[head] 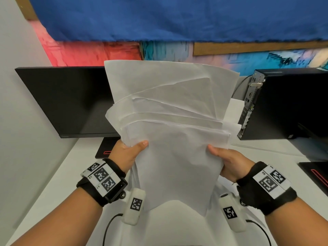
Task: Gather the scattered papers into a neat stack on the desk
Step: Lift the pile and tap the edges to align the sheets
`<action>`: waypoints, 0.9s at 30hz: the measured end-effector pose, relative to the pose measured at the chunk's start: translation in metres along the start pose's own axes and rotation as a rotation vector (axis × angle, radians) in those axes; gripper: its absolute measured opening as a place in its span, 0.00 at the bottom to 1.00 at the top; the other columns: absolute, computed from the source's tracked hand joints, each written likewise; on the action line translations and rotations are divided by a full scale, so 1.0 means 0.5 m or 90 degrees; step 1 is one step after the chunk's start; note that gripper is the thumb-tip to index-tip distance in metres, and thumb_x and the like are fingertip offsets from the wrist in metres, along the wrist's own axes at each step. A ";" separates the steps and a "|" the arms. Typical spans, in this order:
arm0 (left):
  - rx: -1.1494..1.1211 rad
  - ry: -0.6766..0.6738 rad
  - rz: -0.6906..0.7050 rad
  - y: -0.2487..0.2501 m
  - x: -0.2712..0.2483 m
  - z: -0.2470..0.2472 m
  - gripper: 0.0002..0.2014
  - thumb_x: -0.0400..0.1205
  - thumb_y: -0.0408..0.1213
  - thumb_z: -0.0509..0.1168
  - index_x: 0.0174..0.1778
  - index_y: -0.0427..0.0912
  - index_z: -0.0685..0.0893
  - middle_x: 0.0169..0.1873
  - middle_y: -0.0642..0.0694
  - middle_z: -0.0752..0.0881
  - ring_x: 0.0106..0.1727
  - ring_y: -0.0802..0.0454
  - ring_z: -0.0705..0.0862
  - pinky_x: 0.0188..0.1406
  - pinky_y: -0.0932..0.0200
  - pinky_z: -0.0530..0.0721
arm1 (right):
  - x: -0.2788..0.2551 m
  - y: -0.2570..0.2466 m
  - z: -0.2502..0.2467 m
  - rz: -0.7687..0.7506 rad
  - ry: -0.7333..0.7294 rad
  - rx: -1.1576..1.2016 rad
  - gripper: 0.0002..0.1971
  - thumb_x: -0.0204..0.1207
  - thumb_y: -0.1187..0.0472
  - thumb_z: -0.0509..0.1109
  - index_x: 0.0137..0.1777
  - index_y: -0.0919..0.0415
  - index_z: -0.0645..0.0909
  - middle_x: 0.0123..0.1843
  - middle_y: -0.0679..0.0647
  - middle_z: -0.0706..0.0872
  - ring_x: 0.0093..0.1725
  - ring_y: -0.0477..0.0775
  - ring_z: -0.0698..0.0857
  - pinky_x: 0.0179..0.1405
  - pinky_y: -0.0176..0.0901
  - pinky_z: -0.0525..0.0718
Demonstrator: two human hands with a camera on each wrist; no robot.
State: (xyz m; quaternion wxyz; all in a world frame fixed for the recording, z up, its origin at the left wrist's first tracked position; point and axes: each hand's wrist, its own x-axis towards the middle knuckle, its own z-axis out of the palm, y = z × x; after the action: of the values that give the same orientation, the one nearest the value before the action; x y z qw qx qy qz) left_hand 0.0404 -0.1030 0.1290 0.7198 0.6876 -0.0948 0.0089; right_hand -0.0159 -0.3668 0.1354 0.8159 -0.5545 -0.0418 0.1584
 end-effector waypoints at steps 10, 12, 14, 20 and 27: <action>0.013 0.072 -0.014 -0.008 0.001 -0.002 0.09 0.71 0.34 0.72 0.45 0.48 0.86 0.45 0.47 0.91 0.51 0.48 0.89 0.55 0.51 0.85 | -0.013 0.013 0.006 -0.024 0.064 -0.431 0.24 0.62 0.75 0.77 0.46 0.44 0.81 0.39 0.40 0.90 0.43 0.36 0.87 0.47 0.31 0.86; 0.013 0.090 -0.016 -0.007 -0.001 -0.002 0.08 0.75 0.29 0.69 0.45 0.46 0.86 0.44 0.47 0.90 0.49 0.49 0.89 0.52 0.54 0.86 | -0.022 0.022 0.003 0.009 0.055 -0.500 0.22 0.65 0.78 0.73 0.42 0.46 0.80 0.30 0.32 0.88 0.35 0.27 0.85 0.36 0.19 0.80; 0.012 0.107 -0.021 -0.004 -0.003 0.000 0.07 0.76 0.28 0.67 0.46 0.45 0.85 0.46 0.43 0.89 0.50 0.47 0.88 0.52 0.54 0.86 | -0.025 0.035 -0.004 0.038 0.035 -0.541 0.21 0.65 0.80 0.70 0.40 0.49 0.81 0.24 0.26 0.84 0.31 0.28 0.84 0.30 0.16 0.76; 0.024 0.128 -0.027 -0.005 0.001 -0.007 0.06 0.75 0.30 0.70 0.45 0.44 0.85 0.48 0.39 0.88 0.51 0.41 0.87 0.58 0.47 0.83 | -0.015 0.065 -0.035 0.035 0.078 -0.788 0.20 0.67 0.76 0.64 0.55 0.57 0.82 0.40 0.36 0.83 0.42 0.37 0.80 0.34 0.19 0.70; 0.028 0.124 -0.020 -0.002 0.002 -0.011 0.05 0.75 0.29 0.69 0.40 0.45 0.84 0.40 0.46 0.88 0.44 0.49 0.88 0.47 0.56 0.87 | -0.017 0.016 -0.083 -0.163 0.379 -0.445 0.21 0.74 0.77 0.62 0.38 0.47 0.82 0.35 0.49 0.86 0.37 0.50 0.84 0.36 0.38 0.77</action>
State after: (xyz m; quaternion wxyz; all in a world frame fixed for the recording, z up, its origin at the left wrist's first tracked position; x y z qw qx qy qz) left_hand 0.0422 -0.0975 0.1279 0.7102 0.7007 -0.0130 0.0665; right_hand -0.0156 -0.4037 0.1133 0.5696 -0.8076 0.0749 -0.1328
